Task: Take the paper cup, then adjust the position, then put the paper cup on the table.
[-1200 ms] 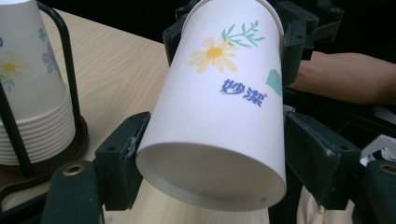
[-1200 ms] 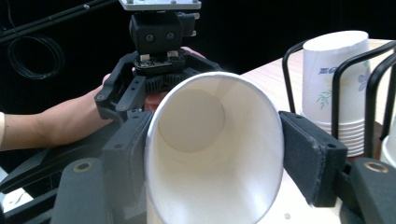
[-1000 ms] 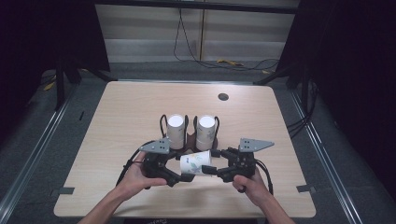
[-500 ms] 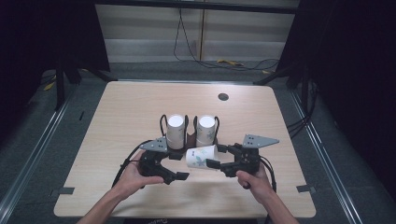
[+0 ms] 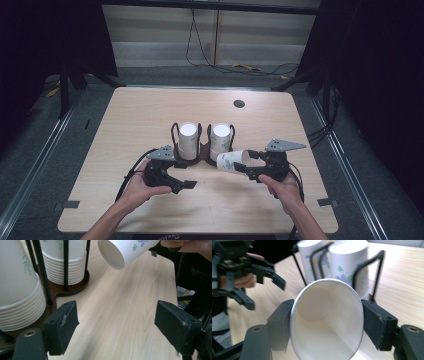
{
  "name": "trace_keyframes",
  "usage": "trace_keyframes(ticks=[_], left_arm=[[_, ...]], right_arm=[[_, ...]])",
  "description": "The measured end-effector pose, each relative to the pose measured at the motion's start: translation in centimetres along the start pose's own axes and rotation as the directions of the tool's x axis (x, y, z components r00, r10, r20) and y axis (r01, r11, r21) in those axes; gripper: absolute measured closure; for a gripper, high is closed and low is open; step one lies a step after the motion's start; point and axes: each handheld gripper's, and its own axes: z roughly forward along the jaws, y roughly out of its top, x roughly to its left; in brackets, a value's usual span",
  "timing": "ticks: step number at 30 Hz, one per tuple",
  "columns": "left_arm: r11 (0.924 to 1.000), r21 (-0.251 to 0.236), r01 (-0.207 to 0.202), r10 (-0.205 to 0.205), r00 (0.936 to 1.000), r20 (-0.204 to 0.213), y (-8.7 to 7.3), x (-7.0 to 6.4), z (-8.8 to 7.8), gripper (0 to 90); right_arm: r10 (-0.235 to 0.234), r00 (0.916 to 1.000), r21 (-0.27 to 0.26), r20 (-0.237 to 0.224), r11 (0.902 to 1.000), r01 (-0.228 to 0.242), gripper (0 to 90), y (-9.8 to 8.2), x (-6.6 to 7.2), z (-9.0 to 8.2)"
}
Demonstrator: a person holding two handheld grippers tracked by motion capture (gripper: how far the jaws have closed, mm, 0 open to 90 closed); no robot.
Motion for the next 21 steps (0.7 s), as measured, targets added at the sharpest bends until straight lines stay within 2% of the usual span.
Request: trace_keyframes(ticks=[5,10,21], left_arm=[[1.0,-0.006,0.002,-0.002,0.9999,-0.012,0.0,0.1,-0.1,18.9],[1.0,0.003,-0.006,0.006,0.9999,-0.011,0.0,0.1,0.0,18.9],[0.9999,0.013,0.003,-0.003,0.9997,-0.024,-0.6,0.5,-0.1,18.9]], right_arm=[[-0.002,0.9971,0.059,0.077,0.9982,-0.003,30.2,-0.1,-1.1,-0.3],[-0.006,0.9881,0.114,0.153,0.9934,-0.012,30.2,0.0,-2.3,-0.7],[-0.01,0.9724,0.171,0.233,0.9848,-0.031,30.1,1.1,-4.4,-0.7]])
